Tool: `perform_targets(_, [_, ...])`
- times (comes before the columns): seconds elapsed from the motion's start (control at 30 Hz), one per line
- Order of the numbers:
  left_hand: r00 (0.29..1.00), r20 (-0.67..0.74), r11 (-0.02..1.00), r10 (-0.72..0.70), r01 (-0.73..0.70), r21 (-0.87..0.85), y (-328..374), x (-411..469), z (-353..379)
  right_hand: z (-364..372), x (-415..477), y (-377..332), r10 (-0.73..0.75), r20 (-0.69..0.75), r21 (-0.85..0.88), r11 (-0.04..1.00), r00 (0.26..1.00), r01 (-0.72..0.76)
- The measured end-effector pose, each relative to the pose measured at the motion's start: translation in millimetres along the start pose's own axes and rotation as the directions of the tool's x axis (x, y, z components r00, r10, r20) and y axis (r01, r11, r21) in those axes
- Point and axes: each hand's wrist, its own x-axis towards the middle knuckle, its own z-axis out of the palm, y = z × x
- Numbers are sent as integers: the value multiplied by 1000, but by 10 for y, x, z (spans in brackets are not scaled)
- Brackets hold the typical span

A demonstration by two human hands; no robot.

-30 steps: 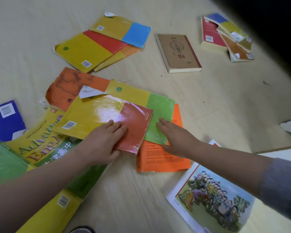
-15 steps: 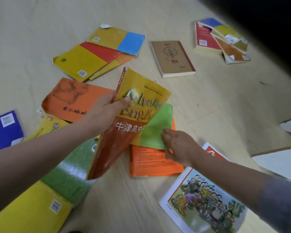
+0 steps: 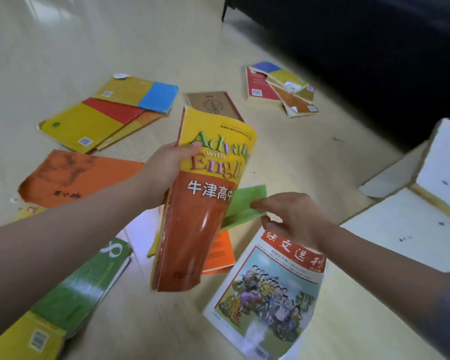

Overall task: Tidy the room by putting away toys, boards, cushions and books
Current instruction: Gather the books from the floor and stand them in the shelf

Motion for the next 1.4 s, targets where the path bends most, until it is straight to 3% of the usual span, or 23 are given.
perform_targets(0.1, [999, 36, 993, -36, 40, -112, 135, -39, 156, -225, -199, 40, -12, -200, 4, 1000, 980, 13])
perform_targets(0.2, [997, -9, 990, -80, 78, -118, 153, 43, 140, -366, -368, -13, 58, -385, 76, 997, 921, -31])
perform_targets(0.3, [977, -84, 980, -198, 197, -25, -26, 134, 14, -512, -469, -83, 160, -512, 180, 981, 844, -76])
perform_targets(0.43, [939, -141, 926, -312, 334, 173, -575, 215, -232, -670, -359, -186, 87, -562, 94, 995, 823, -41])
perform_targets(0.7, [937, -70, 934, -342, 348, 84, -1081, 231, -254, -309, 278, -544, 68, -344, 118, 993, 937, -29])
perform_targets(0.9, [916, 20, 914, -401, 402, -59, -1140, 223, -229, 161, 995, -488, 175, -114, 86, 982, 978, -166])
perform_targets(0.97, [924, -1, 922, -381, 380, -76, -1119, 209, -251, 390, 1204, -425, 224, -30, 151, 965, 974, -217])
perform_targets(1.03, [933, -111, 939, -343, 343, -21, -1129, 223, -377, 616, 1364, -385, 283, 51, 226, 931, 958, -287])
perform_targets(1.1, [942, -195, 943, -273, 302, 138, -1199, 244, -576, 785, 1449, -361, 341, 78, 265, 899, 937, -349])
perform_targets(1.2, [964, -196, 922, -181, 235, 308, -1275, 176, -844, 906, 1515, -395, 367, 97, 255, 889, 925, -380])
perform_targets(1.3, [951, -269, 965, -155, 203, 164, -1145, 39, -878, 942, 1555, -509, 330, 54, 261, 906, 942, -332])
perform_targets(1.4, [947, -305, 962, -102, 173, 213, -1066, -135, -1053, 964, 1633, -753, 275, 14, 296, 917, 961, -267])
